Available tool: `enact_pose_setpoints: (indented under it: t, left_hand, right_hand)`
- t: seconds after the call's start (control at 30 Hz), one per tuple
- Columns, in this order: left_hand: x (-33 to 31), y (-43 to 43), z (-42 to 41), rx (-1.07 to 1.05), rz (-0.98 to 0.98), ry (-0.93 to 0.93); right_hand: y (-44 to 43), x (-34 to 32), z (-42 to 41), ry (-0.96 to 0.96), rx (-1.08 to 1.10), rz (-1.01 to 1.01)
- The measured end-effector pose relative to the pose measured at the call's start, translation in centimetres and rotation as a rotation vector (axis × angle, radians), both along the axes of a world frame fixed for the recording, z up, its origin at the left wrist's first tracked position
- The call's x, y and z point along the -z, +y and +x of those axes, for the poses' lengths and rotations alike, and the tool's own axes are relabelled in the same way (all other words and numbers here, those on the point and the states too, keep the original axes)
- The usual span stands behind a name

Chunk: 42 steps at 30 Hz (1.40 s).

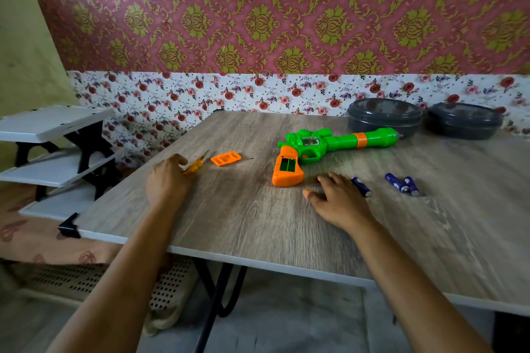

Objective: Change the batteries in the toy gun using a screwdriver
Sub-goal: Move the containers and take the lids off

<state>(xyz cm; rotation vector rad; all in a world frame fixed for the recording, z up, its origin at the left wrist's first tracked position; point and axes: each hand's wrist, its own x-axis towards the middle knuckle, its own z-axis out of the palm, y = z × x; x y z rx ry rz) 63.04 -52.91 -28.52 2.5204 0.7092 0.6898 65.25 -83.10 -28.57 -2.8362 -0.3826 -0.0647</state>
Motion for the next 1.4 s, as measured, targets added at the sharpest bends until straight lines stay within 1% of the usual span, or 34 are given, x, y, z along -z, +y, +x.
enact_pose_setpoints:
  t: [1.1, 1.4]
  left_hand:
    - [-0.1, -0.3, -0.4, 0.037, -0.02, 0.023]
    - [-0.7, -1.5, -1.2, 0.09, 0.052, 0.002]
  right_hand:
    - [0.0, 0.0, -0.4, -0.023, 0.004, 0.019]
    - [0.0, -0.6, -1.0, -0.034, -0.013, 0.026]
